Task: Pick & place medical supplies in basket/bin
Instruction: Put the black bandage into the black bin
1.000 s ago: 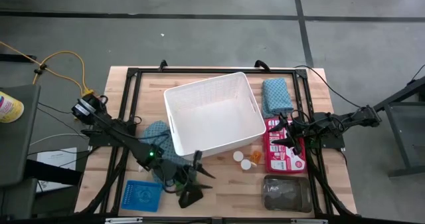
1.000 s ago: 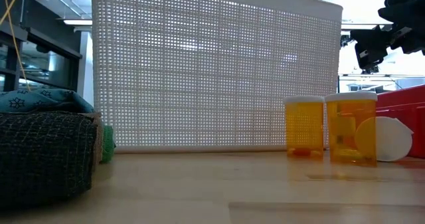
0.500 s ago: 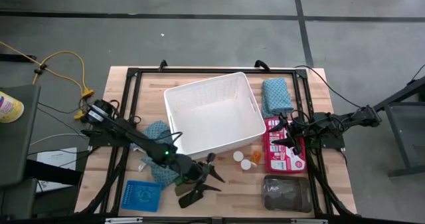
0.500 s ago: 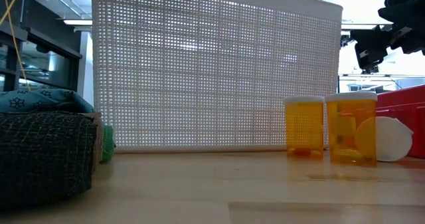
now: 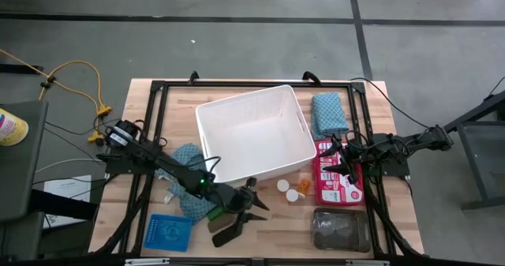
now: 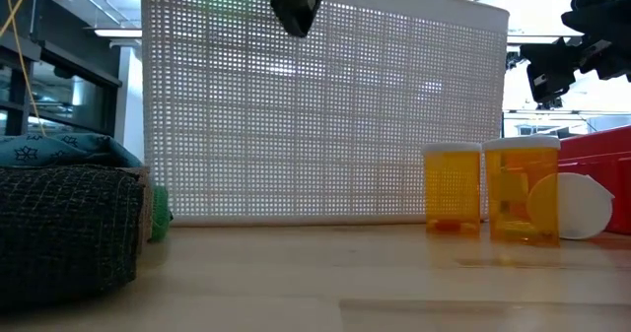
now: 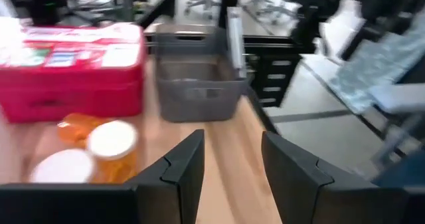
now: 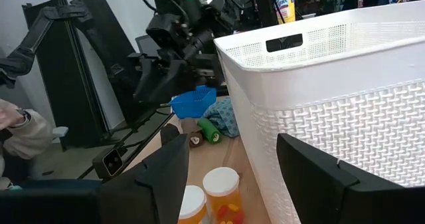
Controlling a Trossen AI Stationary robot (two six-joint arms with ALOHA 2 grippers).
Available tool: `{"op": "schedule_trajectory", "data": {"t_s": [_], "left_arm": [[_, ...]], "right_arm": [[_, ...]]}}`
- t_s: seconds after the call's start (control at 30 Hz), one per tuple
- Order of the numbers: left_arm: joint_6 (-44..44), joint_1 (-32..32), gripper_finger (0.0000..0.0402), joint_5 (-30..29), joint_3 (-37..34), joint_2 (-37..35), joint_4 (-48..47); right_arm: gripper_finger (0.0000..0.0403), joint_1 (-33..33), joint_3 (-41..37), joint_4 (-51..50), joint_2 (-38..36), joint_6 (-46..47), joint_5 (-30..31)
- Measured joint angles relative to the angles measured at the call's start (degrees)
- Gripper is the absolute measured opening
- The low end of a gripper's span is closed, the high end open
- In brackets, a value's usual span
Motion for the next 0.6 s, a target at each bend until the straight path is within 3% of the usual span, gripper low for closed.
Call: {"op": "schedule_trajectory", "data": {"t_s": [0.27,0.6], "left_arm": [[-2.9,3.2,0.0146,-5.4,0.0,0.0,-0.6],[-3.1,7.9,0.0146,-5.5,0.0,0.0,-1.6]], "right_arm": [[0.0216,0.0,0.0,0.0,0.0,0.0,0.0],[0.0216,0.0,0.0,0.0,0.0,0.0,0.0]]}}
